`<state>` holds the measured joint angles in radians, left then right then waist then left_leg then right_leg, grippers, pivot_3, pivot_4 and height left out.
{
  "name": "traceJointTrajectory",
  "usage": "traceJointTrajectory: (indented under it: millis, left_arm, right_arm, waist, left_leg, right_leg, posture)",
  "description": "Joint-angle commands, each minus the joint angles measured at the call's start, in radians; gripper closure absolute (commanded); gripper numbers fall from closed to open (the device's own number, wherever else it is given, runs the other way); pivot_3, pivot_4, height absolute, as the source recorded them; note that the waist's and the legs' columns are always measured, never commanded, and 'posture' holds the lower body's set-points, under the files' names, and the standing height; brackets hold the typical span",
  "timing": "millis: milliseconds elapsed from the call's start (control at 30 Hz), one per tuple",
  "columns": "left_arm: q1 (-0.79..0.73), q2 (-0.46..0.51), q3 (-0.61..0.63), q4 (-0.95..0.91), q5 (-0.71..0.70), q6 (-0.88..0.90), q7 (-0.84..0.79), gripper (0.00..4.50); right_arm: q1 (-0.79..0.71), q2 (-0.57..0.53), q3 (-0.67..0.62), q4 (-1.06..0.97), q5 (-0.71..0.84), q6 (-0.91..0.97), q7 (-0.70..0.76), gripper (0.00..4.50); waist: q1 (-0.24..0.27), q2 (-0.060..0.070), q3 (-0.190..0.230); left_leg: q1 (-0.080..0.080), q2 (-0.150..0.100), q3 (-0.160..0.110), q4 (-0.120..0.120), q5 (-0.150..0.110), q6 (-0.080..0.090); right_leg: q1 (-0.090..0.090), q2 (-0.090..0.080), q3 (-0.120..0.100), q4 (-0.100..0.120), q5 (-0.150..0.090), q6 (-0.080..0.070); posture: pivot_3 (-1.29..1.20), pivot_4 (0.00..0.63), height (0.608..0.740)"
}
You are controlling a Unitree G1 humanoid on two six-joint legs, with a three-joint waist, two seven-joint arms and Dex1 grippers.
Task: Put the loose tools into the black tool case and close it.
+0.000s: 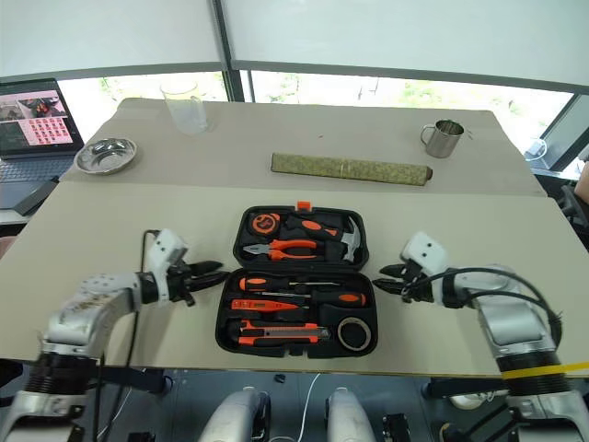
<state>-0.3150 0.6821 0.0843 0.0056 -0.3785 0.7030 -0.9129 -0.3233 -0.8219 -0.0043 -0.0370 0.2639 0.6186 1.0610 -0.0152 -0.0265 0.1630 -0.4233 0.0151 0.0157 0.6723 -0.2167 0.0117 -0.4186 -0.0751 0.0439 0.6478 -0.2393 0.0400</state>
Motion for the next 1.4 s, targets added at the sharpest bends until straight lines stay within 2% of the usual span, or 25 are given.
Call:
traceJointTrajectory:
  millis: [33,133,167,267,333,667,767,833,867,900,1133,1233,1400]
  left_arm:
    - [-0.058,0.04,0.045,-0.058,-0.104,0.172,-0.018,1.22]
    - [-0.142,0.055,0.025,-0.045,-0.123,0.333,0.03,0.11]
    - [-0.168,0.041,0.025,-0.036,-0.124,0.369,0.06,0.02]
    - [-0.283,-0.071,0.072,0.014,-0.139,0.483,0.197,0.02]
    - [-0.313,-0.109,0.074,0.029,-0.134,0.51,0.24,0.02]
    - [-0.325,-0.15,-0.004,0.086,-0.099,0.444,0.283,0.02]
    - [-0.324,-0.163,-0.008,0.111,-0.089,0.415,0.298,0.0]
    - [-0.321,-0.17,-0.006,0.119,-0.084,0.407,0.308,0.0]
    - [-0.32,-0.173,-0.004,0.119,-0.084,0.407,0.312,0.54]
    - [-0.32,-0.175,-0.002,0.118,-0.086,0.408,0.314,0.76]
    - [-0.318,-0.179,0.007,0.116,-0.09,0.399,0.326,3.42]
    - [-0.317,-0.179,0.009,0.116,-0.095,0.393,0.329,4.43]
    - [-0.314,-0.187,0.003,0.119,-0.095,0.374,0.328,4.48]
  right_arm:
    - [-0.104,-0.031,-0.041,-0.099,0.122,0.332,-0.028,1.33]
    - [-0.215,0.002,-0.049,-0.101,0.18,0.577,-0.1,0.22]
    - [-0.247,0.017,-0.051,-0.089,0.191,0.642,-0.125,0.06]
    - [-0.337,0.064,-0.014,-0.029,0.177,0.736,-0.203,0.06]
    - [-0.365,0.085,0.007,-0.007,0.169,0.753,-0.237,0.06]
    - [-0.408,0.14,0.063,0.097,0.14,0.66,-0.301,0.06]
    - [-0.414,0.15,0.072,0.135,0.127,0.635,-0.321,0.79]
    - [-0.421,0.161,0.07,0.162,0.114,0.624,-0.342,1.43]
    - [-0.424,0.165,0.07,0.172,0.11,0.621,-0.349,1.8]
    - [-0.426,0.166,0.071,0.179,0.109,0.623,-0.352,2.15]
    - [-0.442,0.164,0.043,0.212,0.144,0.666,-0.346,4.49]
    - [-0.45,0.155,0.028,0.23,0.157,0.683,-0.339,4.5]
    - [-0.464,0.166,0.044,0.254,0.151,0.671,-0.339,4.5]
  waist:
    - [-0.003,0.0,0.0]
    - [-0.001,0.0,0.0]
    - [-0.001,0.0,0.0]
    - [0.007,-0.001,0.0]
    - [0.01,-0.001,0.001]
    - [0.001,-0.001,0.001]
    - [0.001,-0.001,0.001]
    - [0.001,-0.001,0.001]
    - [0.001,-0.001,0.001]
    - [0.001,-0.001,0.001]
    - [0.0,-0.001,0.0]
    - [0.001,-0.001,0.0]
    - [0.001,-0.001,0.0]
  left_leg:
    - [0.0,0.0,0.0,0.0,0.0,0.0]
    - [0.0,0.0,-0.001,0.0,0.0,0.0]
    - [-0.001,0.0,-0.002,0.0,0.0,0.0]
    - [-0.001,-0.001,-0.002,0.0,0.0,0.0]
    - [-0.004,-0.002,-0.003,0.004,0.0,0.0]
    - [-0.007,-0.002,-0.003,0.004,0.0,0.0]
    - [-0.007,-0.002,-0.002,0.004,0.0,0.0]
    - [-0.006,-0.002,-0.002,0.004,0.0,0.0]
    - [-0.006,-0.002,-0.002,0.005,0.0,0.0]
    - [-0.005,-0.002,-0.002,0.005,0.0,0.0]
    - [-0.002,-0.001,-0.002,0.004,0.001,0.0]
    - [-0.001,-0.001,-0.002,0.004,0.001,0.0]
    - [-0.001,-0.001,-0.002,0.004,0.001,0.0]
  right_leg:
    - [0.0,0.0,0.0,0.0,0.0,0.0]
    - [-0.001,0.0,0.0,0.001,0.0,0.0]
    - [-0.001,0.001,0.0,0.001,0.0,0.0]
    - [0.0,0.0,-0.001,0.0,0.0,0.0]
    - [-0.001,-0.001,-0.002,0.0,0.001,0.001]
    - [-0.003,-0.001,-0.001,0.0,0.001,0.002]
    - [-0.003,-0.001,-0.001,0.0,0.001,0.002]
    - [-0.002,-0.001,-0.001,0.0,0.002,0.001]
    - [-0.002,-0.001,-0.001,0.0,0.002,0.001]
    - [-0.001,-0.001,-0.001,0.0,0.003,0.001]
    - [0.001,0.0,-0.001,0.0,0.003,0.001]
    - [0.001,0.0,0.0,0.001,0.003,0.001]
    - [0.002,0.0,0.0,0.0,0.003,0.001]
  posture:
    - [0.0,0.15,0.74]
    - [0.0,0.15,0.74]
    - [0.0,0.15,0.74]
    - [0.0,0.15,0.74]
    - [0.0,0.15,0.74]
    - [0.0,0.15,0.74]
    - [0.0,0.15,0.74]
    - [0.0,0.15,0.74]
    - [0.0,0.15,0.74]
    - [0.0,0.15,0.74]
    - [0.0,0.15,0.74]
    - [0.0,0.15,0.74]
    - [0.0,0.15,0.74]
